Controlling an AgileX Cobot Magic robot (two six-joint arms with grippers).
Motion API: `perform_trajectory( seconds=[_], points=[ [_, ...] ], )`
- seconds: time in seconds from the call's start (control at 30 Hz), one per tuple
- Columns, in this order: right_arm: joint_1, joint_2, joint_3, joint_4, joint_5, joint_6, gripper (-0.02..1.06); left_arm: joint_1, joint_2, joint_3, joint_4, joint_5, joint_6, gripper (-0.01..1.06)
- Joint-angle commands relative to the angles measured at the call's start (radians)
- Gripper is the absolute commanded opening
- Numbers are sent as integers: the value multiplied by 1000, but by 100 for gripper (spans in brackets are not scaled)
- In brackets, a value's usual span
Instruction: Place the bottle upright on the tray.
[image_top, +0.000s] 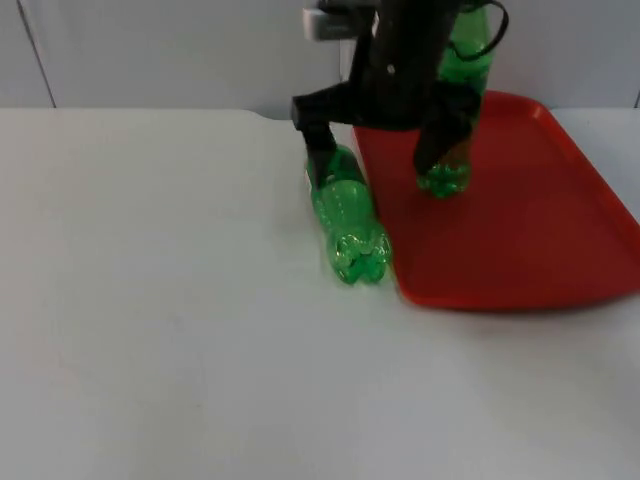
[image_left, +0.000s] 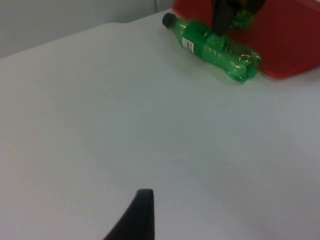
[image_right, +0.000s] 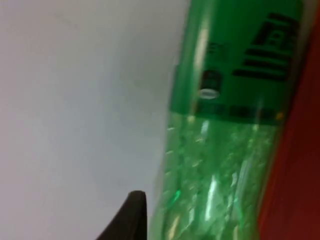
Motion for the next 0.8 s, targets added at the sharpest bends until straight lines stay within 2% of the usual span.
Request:
perform_trajectory(
  seconds=[0.0, 0.27, 0.6, 0.7, 0.73, 0.77],
  points=[
    [-14, 22, -16, 4, -2, 26, 104, -3, -5, 6, 7, -1, -1, 105],
    [-35, 48, -16, 89, -199, 45, 104, -3, -5, 6, 7, -1, -1, 105],
    [-21, 67, -16, 102, -243, 43, 102, -3, -5, 6, 7, -1, -1, 105],
    [9, 69, -16, 5, -248, 85, 102, -3, -5, 6, 7, -1, -1, 105],
    [9, 69, -16, 5, -248, 85, 102, -3, -5, 6, 7, -1, -1, 105],
    [19, 69, -16, -50, -250, 116, 102, -3, -5, 6, 7, -1, -1, 105]
  ],
)
